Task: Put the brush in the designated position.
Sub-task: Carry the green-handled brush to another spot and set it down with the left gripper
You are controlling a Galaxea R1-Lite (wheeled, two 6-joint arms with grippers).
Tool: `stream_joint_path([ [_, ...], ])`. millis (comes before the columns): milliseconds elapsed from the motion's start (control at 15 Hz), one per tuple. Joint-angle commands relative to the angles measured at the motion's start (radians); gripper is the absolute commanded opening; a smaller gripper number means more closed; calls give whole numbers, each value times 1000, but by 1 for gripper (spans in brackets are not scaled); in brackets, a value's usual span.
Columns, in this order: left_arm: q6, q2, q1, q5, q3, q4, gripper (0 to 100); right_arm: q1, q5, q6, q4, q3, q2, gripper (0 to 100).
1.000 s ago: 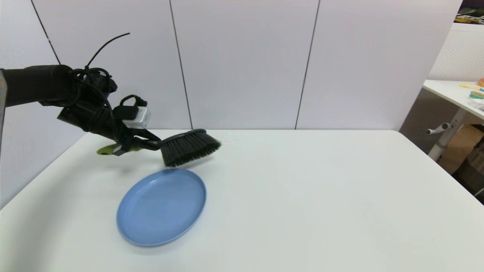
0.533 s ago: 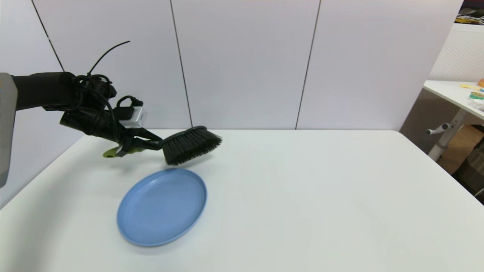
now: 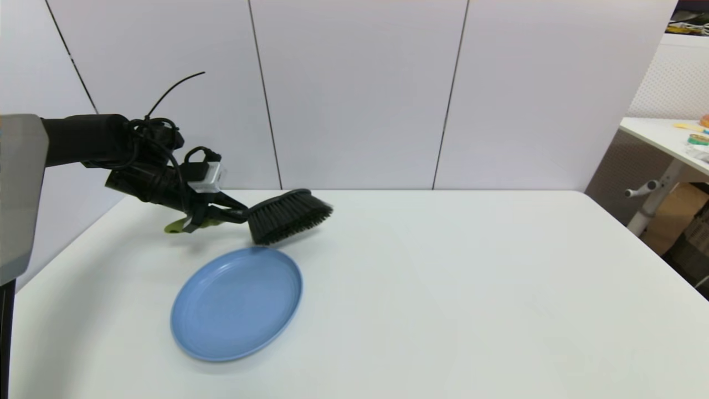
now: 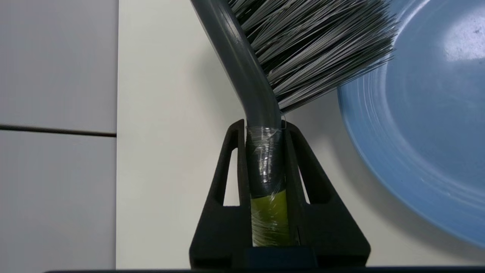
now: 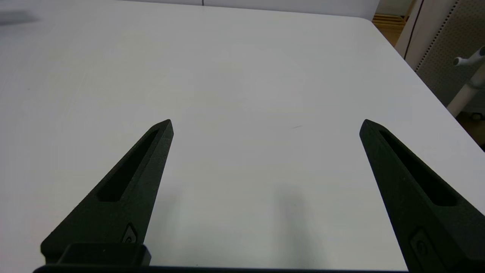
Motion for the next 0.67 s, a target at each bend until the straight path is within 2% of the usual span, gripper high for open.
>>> stream_joint_path([
  [67,-3,19,-6,-7,-1,-20,0,0,1,-1,0,2,-2,100],
  [200,-32,19,-8,-7,-1,-57,0,0,1,-1,0,2,-2,100],
  [533,-136,20,-32,-4,-1,-241,0,0,1,-1,0,2,-2,100],
  [667,-141,33,-37,-1,-1,-247,0,0,1,-1,0,2,-2,100],
])
